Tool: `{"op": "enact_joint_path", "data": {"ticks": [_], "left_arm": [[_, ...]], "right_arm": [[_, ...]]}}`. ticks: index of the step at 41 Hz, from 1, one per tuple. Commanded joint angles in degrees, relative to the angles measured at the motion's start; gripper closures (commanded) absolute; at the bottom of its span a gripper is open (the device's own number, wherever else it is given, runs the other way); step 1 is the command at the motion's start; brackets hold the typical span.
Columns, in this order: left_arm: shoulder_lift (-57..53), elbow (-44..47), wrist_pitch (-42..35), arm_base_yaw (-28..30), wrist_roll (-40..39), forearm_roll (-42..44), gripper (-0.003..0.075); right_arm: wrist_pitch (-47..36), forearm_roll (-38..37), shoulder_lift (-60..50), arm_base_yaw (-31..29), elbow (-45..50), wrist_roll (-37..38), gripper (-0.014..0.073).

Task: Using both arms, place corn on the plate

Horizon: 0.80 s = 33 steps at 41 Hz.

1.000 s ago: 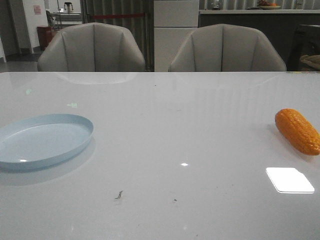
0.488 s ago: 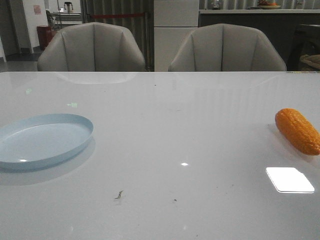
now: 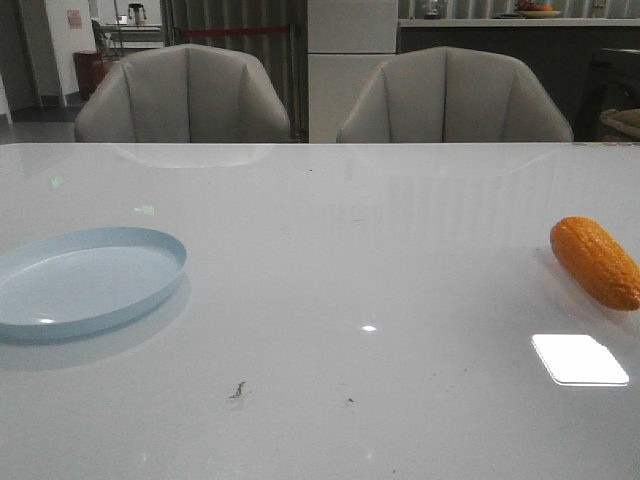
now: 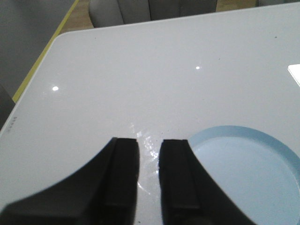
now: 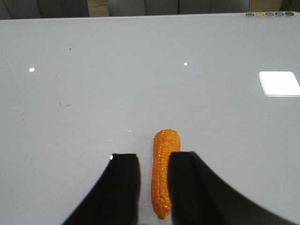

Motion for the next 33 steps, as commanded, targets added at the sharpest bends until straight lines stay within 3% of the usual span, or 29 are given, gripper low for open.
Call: {"op": "enact_joint_path", "data": {"ticks": [1,4,8,18,27,33], "left_arm": [[-0.4,-2.1,-3.1,-0.4,-0.5,-0.9,0.0311],[0.3,-2.4,-3.1,-0.4,-0.5,-0.9,0.0253],[2.6,-4.2,-1.7,-0.4,-0.5,-1.2,0.0236],[13.3,-18.0,14.1,-0.4,-0.5,-3.1,0.0237],[29.3,-34.7,29.0,-0.4,-0.5,-3.3,0.0237],[37.9,-40.3,34.8,-0.4,1.1,-6.4,0.0237]], "right_arm": [[-4.2,0.1,0.0,-0.3,-2.1,-0.1,0.0147],[-4.2,0.1,0.0,-0.3,-2.1,-0.1,0.0132],[-4.3,0.1,0.0,-0.3,-2.1,-0.1,0.0138],[-4.3,0.1,0.0,-0.3,-2.1,-0.1,0.0138],[-4.1,0.1,0.0,-0.3,-2.0,-0.1,0.0138],[-4.1,0.1,0.0,-0.3,-2.0,-0.1,0.0138]]}}
